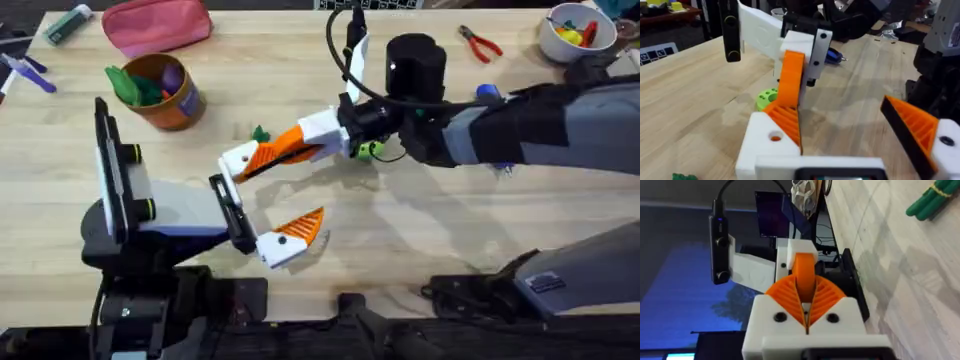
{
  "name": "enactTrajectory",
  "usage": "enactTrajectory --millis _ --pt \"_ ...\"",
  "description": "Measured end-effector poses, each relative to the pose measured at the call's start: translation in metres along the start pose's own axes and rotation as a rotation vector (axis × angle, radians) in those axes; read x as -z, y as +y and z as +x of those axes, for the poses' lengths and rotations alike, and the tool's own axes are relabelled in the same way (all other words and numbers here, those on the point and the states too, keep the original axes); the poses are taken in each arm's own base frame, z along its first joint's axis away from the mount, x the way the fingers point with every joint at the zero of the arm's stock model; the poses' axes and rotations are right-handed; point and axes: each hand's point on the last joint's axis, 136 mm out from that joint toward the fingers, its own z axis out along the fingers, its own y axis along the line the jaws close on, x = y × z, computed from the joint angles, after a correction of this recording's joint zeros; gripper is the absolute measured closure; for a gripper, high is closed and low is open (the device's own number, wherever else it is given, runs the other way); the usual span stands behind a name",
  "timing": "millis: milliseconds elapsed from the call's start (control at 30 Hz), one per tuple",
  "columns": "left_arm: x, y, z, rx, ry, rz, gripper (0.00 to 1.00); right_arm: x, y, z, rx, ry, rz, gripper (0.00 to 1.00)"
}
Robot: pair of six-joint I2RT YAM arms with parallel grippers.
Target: Pick up the gripper from the table and insert it into the empty holder that is missing its gripper. Then pick up a screw, insert it into the mounting hole, and use the screwdriver to tighten it. Finally, clean up the table by picking up the vegetable and placing it into the bucket.
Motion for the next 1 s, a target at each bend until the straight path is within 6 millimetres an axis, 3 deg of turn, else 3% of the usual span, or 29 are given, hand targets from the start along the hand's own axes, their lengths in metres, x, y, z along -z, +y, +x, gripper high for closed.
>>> enactTrajectory --millis 133,167,333,367,433,767,867,1000 --pt "0.0 0.0 0.0 0.0 0.0 0.0 0.015 0.0 0.0 0.0 -0.009 0.0 0.0 0.983" --pt "0.0 0.0 0.0 -0.001 0.0 -0.002 0.015 0.0 0.0 0.0 -0.017 0.0 0.001 0.908" --pt "0.0 -0.004 0.0 -0.008 0.001 0.023 0.015 0.001 -0.007 -0.009 -0.028 -0.055 0.029 0.18" --pt "0.0 -0.004 0.0 -0.009 0.001 0.024 0.014 0.001 -0.007 -0.01 -0.025 -0.061 0.032 0.072" --pt "0.0 -0.005 0.0 -0.01 0.0 0.027 0.014 0.001 -0.007 -0.011 -0.028 -0.069 0.036 0.031" --pt "0.0 -0.005 0.0 -0.01 0.0 0.028 0.015 0.007 -0.016 -0.016 -0.053 -0.11 0.075 0.023" --pt "0.0 -0.005 0.0 -0.01 0.001 0.028 0.016 0.024 -0.02 -0.019 -0.086 -0.159 0.131 0.021" --pt "0.0 -0.005 0.0 -0.01 0.0 0.028 0.015 0.063 -0.014 -0.025 -0.073 -0.258 0.204 0.019"
